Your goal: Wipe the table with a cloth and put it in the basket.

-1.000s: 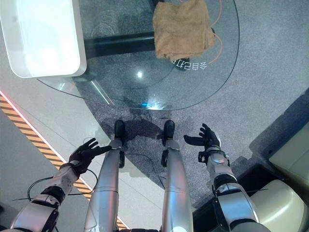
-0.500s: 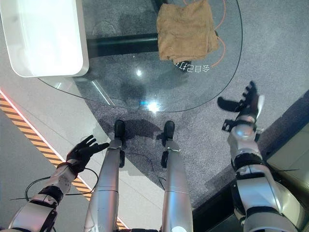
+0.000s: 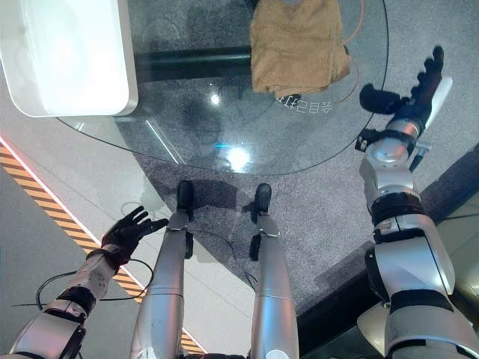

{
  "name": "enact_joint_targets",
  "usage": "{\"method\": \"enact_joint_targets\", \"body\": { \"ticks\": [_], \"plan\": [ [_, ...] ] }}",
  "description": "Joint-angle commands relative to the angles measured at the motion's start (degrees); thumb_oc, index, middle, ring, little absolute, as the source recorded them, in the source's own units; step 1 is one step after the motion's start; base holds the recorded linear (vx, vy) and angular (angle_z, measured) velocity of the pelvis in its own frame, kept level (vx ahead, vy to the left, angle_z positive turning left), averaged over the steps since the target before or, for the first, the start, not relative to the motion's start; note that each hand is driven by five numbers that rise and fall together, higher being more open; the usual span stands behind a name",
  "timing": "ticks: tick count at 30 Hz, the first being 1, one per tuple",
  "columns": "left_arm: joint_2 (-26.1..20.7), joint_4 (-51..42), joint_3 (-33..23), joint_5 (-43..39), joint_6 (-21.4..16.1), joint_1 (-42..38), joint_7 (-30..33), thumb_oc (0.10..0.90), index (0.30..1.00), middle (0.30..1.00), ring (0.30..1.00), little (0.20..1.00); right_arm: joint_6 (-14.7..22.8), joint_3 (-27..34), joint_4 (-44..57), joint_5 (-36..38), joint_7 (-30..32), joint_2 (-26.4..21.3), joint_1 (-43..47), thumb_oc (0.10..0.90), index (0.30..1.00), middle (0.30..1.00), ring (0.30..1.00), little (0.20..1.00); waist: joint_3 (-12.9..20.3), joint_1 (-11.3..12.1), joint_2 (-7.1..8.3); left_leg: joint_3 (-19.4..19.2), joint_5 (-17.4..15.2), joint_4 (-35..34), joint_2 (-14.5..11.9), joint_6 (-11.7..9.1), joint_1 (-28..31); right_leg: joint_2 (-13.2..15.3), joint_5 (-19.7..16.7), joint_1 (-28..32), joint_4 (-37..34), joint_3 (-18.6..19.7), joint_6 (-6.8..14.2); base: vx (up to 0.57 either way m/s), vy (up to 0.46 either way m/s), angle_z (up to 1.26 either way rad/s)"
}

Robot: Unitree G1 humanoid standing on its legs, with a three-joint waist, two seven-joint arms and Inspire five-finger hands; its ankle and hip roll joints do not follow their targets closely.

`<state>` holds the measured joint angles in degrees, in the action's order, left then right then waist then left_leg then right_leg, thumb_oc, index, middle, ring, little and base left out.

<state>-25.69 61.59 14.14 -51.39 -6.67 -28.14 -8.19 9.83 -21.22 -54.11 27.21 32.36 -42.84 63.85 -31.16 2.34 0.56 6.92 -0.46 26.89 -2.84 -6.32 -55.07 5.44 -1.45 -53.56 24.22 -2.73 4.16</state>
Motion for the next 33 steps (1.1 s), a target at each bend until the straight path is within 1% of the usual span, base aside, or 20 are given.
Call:
{"method": "enact_joint_targets", "body": {
  "ticks": [1,3,7,10,12,13,14,15,16,17,22,29,33],
  "plan": [
    [-1.8,0.2,-0.2,-2.7,-0.4,4.3,0.3,0.8,0.9,0.9,0.9,0.9,0.3,-4.7,5.9,-5.7,4.1,-9.4,7.6,0.8,0.9,0.9,0.9,0.9,1.4,1.0,-1.34,-5.2,1.5,-4.9,2.4,3.9,1.8,-1.5,2.8,2.7,0.6,-5.4,-1.0,0.0,0.0,0.0],
    [-1.7,-0.4,-0.2,-2.6,-0.3,4.5,0.3,0.8,0.9,0.9,0.9,0.9,-2.1,-9.1,7.5,-9.3,2.6,-9.3,12.8,0.8,0.9,0.9,0.9,0.9,1.4,1.5,-1.44,-5.1,1.9,-5.7,2.4,3.8,1.9,-1.5,3.2,3.0,0.0,-5.8,-1.1,0.0,0.0,0.0],
    [-2.0,-0.9,0.0,-2.4,-0.5,5.1,-0.5,0.8,0.9,0.9,0.9,0.9,-5.6,-14.5,8.2,-13.2,0.9,-9.3,18.7,0.8,0.9,0.9,0.9,0.9,1.4,2.3,-1.61,-4.8,2.2,-6.5,2.5,3.7,1.8,-1.4,3.4,3.2,-0.7,-6.4,-1.2,0.0,-0.001,0.01],
    [-1.9,-1.2,0.1,-2.3,-0.7,5.5,-0.6,0.8,0.9,0.9,0.9,0.9,-6.9,-16.7,8.1,-14.4,-0.8,-8.8,21.1,0.8,0.9,0.9,0.9,0.9,1.4,2.7,-1.72,-4.6,2.3,-6.7,2.5,3.6,1.7,-1.3,3.6,3.2,-0.8,-6.7,-1.2,0.0,-0.001,0.01],
    [-2.1,-1.6,0.2,-2.5,-0.5,5.7,-0.8,0.8,0.9,0.9,0.9,0.9,-8.5,-18.3,8.3,-15.6,-1.5,-8.5,22.6,0.8,0.9,0.9,0.9,0.9,1.4,3.0,-1.79,-4.5,2.4,-6.9,2.6,3.7,1.7,-1.2,3.7,3.3,-1.0,-6.9,-1.3,0.0,0.0,0.0],
    [-2.1,-2.0,0.2,-2.4,-0.3,6.0,-0.9,0.8,0.9,0.9,0.9,0.9,-9.7,-19.8,8.2,-16.7,-3.1,-8.3,24.0,0.8,0.9,0.9,0.9,0.9,1.4,3.3,-1.91,-4.5,2.4,-7.1,2.6,3.6,1.6,-1.2,3.8,3.3,-1.1,-7.1,-1.4,0.01,-0.001,0.04],
    [-2.1,-2.1,0.2,-2.4,-0.3,6.0,-0.9,0.8,0.9,0.9,0.9,0.9,-9.7,-19.8,8.2,-16.7,-3.1,-8.3,24.0,0.8,0.9,0.9,0.9,0.9,1.4,3.2,-1.92,-4.5,2.4,-7.1,2.6,3.6,1.6,-1.2,3.8,3.3,-1.1,-7.1,-1.4,0.02,-0.003,0.07],
    [-2.2,-2.6,0.5,-2.4,-0.2,6.4,-0.9,0.8,0.9,0.9,0.9,0.9,-12.1,-21.9,8.2,-18.2,-4.8,-8.2,25.7,0.8,0.9,0.9,0.9,0.9,1.4,3.7,-1.96,-4.3,2.6,-7.2,2.7,3.6,1.5,-1.1,3.9,3.3,-1.2,-7.4,-1.4,0.02,-0.009,0.08],
    [-2.3,-2.7,0.5,-2.4,-0.2,6.5,-1.0,0.8,0.9,0.9,0.9,0.9,-12.7,-22.5,8.0,-18.7,-5.6,-8.2,26.2,0.8,0.9,0.9,0.9,0.9,1.4,3.8,-1.98,-4.2,2.6,-7.2,2.8,3.6,1.5,-1.0,3.9,3.3,-1.2,-7.5,-1.5,0.1,-0.045,0.09],
    [-2.5,-3.0,0.7,-2.3,-0.1,7.2,-1.2,0.8,0.9,0.9,0.9,0.9,-14.3,-24.5,7.7,-20.1,-6.8,-7.8,27.2,0.8,0.9,0.9,0.9,0.9,1.4,4.1,-1.96,-4.0,0.7,-6.8,2.8,3.4,2.6,-1.0,5.7,4.3,-0.6,-7.3,-1.2,0.09,-0.053,0.1],
    [-2.9,-4.0,1.3,-2.1,0.1,7.9,-1.5,0.8,0.9,0.9,0.9,0.9,-18.0,-29.3,6.4,-22.8,-11.1,-7.3,30.5,0.8,0.9,0.9,0.9,0.9,1.4,4.8,-1.96,-3.5,0.8,-6.9,3.0,3.5,2.2,-0.9,5.8,4.1,-0.6,-7.9,-1.4,0.04,-0.029,0.03],
    [-3.0,-4.6,1.7,-1.8,-0.2,9.0,-1.8,0.8,0.9,0.9,0.9,0.9,-21.8,-32.6,5.4,-25.7,-15.7,-6.6,33.0,0.8,0.9,0.9,0.9,0.9,1.4,5.5,-2.27,-3.2,1.0,-6.2,3.3,3.7,1.5,-0.8,6.2,3.3,0.6,-8.3,-1.8,0.02,-0.008,0.01],
    [-3.2,-5.0,1.8,-1.4,0.0,9.5,-1.9,0.8,0.9,0.9,0.9,0.9,-23.2,-34.1,3.8,-28.4,-18.9,-6.4,34.2,0.8,0.9,0.9,0.9,0.9,1.4,5.9,-2.56,-2.9,1.2,-6.0,3.5,3.8,1.1,-0.6,6.3,2.9,1.0,-8.4,-1.9,0.04,-0.01,0.02]
  ]
}}
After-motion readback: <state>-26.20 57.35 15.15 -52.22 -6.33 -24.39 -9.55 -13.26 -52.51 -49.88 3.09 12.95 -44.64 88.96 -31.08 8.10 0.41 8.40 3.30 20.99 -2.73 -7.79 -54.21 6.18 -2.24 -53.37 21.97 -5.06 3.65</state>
